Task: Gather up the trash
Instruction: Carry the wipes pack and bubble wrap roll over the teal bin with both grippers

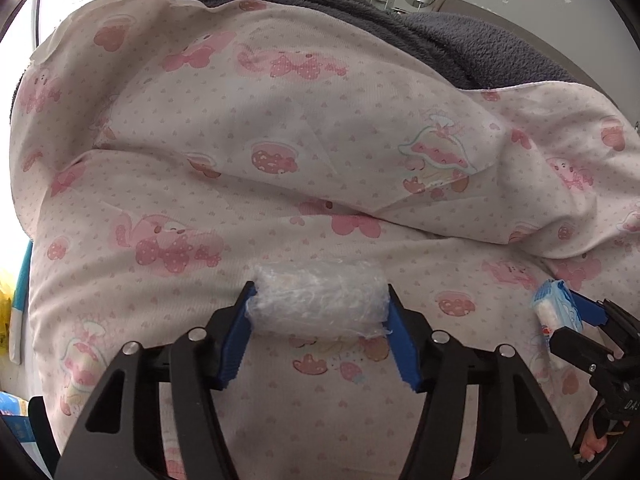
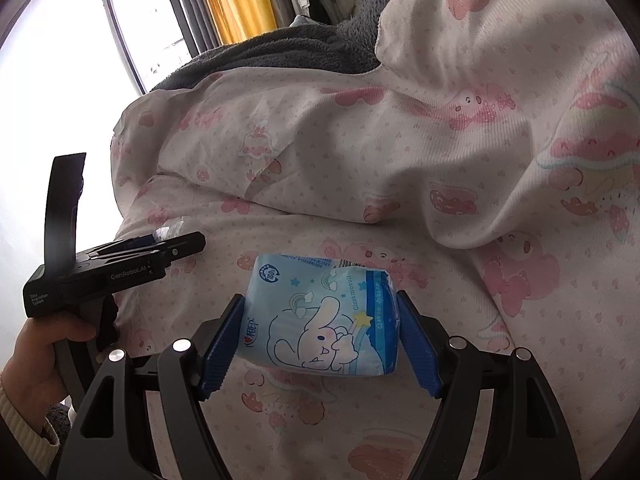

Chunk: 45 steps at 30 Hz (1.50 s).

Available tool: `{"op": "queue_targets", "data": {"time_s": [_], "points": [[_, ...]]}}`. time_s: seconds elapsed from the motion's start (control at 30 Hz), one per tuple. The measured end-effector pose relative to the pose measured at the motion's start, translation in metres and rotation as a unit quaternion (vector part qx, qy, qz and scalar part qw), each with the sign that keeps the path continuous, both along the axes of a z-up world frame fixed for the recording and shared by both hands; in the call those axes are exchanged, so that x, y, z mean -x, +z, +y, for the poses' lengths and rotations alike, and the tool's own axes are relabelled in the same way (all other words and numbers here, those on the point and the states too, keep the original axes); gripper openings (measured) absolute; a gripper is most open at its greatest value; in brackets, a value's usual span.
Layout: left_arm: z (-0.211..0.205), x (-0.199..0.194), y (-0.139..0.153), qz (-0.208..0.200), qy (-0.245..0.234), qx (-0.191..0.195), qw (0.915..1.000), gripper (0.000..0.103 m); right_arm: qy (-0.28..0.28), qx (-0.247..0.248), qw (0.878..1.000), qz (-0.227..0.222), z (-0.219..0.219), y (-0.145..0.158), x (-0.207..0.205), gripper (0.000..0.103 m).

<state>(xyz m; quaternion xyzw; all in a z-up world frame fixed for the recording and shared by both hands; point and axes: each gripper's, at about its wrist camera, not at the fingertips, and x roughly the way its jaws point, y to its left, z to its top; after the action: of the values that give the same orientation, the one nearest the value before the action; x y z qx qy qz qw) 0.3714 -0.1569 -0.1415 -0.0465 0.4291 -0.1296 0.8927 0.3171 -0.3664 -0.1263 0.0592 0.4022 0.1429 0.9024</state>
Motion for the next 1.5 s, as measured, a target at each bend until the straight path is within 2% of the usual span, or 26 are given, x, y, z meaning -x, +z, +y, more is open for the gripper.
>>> {"op": "queue_targets", "data": {"time_s": [0.23, 0.37, 0.57, 0.7, 0.9, 1.03, 1.5], "points": [[0.015, 0.016, 0.01, -0.015, -0.008, 0.009, 0.9998, 0.063, 0.009, 0.0, 1.0, -0.012, 0.012, 0.012, 0.004, 0.075], [0.035, 0.027, 0.019, -0.034, -0.011, 0.028, 0.999, 0.063, 0.017, -0.006, 1.0, -0.016, 0.026, 0.02, 0.004, 0.075], [0.058, 0.047, 0.029, -0.056, -0.012, 0.009, 0.9983, 0.063, 0.034, -0.007, 0.999, -0.024, 0.055, 0.032, 0.002, 0.075], [0.07, 0.055, 0.032, -0.058, -0.015, -0.004, 0.9982, 0.063, 0.047, -0.008, 0.998, -0.033, 0.076, 0.04, 0.001, 0.075], [0.095, 0.069, 0.036, -0.06, -0.007, 0.004, 0.9982, 0.063, 0.066, -0.007, 0.997, -0.043, 0.111, 0.049, -0.001, 0.075], [0.118, 0.08, 0.036, -0.054, 0.006, 0.012, 0.9985, 0.063, 0.08, -0.006, 0.996, -0.046, 0.133, 0.052, 0.0, 0.075], [0.198, 0.114, 0.025, -0.031, 0.049, -0.004, 0.9983, 0.063, 0.151, -0.01, 0.987, -0.053, 0.238, 0.06, 0.005, 0.075]]}}
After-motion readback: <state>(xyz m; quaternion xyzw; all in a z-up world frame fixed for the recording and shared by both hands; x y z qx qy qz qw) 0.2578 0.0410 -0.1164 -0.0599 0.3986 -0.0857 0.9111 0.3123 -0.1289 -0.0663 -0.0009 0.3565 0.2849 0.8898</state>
